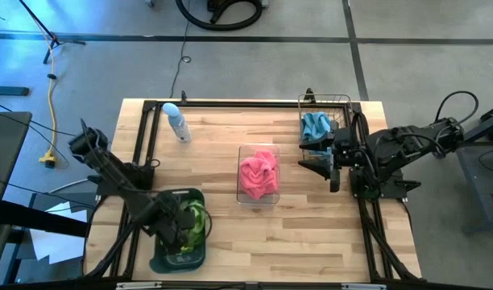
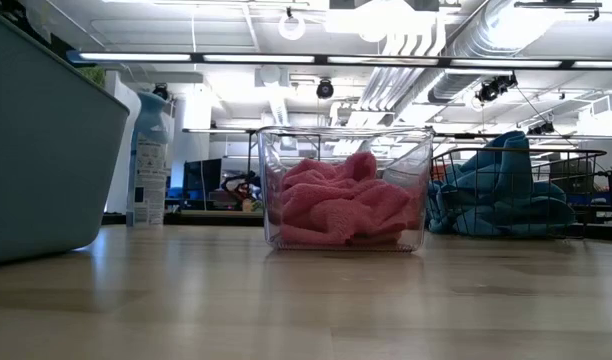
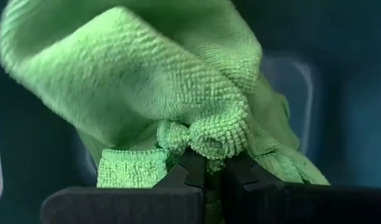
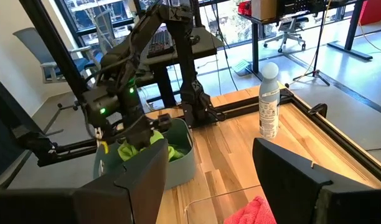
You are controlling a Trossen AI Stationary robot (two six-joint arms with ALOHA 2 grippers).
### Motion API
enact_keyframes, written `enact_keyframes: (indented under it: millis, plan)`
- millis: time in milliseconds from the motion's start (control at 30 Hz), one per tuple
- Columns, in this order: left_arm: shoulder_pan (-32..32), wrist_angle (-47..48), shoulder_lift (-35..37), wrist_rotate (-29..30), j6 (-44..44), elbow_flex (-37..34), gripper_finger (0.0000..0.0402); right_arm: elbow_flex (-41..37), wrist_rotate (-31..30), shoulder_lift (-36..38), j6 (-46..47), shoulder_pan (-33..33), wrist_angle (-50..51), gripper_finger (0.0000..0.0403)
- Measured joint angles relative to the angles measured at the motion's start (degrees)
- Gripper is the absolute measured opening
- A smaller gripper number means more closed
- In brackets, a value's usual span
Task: Sort microfiber towel by color & place in baskets
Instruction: Put the green microfiber cloth into the blue bin
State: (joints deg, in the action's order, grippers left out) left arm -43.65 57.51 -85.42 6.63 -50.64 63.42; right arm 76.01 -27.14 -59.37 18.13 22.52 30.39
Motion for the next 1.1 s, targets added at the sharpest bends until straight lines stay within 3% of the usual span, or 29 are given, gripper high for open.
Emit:
enact_keyframes:
  millis: [333, 500, 700, 900, 1100]
  plan:
    - [-5.18, -2.51, -2.56, 10.64, 14.40, -1.11, 0.0000, 0.00, -1.87, 0.02, 0.02, 0.00, 0.55, 0.0234]
    - [-4.32, -9.59, -3.35, 8.90, 16.19, -5.50, 0.0000, 0.00, -2.39, 0.02, 1.17, 0.00, 0.62, 0.0234]
    - [-4.31, -17.94, -3.35, 7.65, 10.78, -11.61, 0.0000, 0.00, -2.37, 0.02, 2.49, 0.00, 0.64, 0.0234]
    - [-4.31, -18.73, -3.24, 4.85, 5.86, -14.06, 0.0003, 0.00, -2.36, 0.02, 2.94, 0.00, 0.65, 0.0234]
    - [-3.87, -18.66, -3.27, 4.25, 6.62, -14.16, 0.0040, 0.00, -2.39, 0.00, 2.85, -0.02, 0.65, 0.0234]
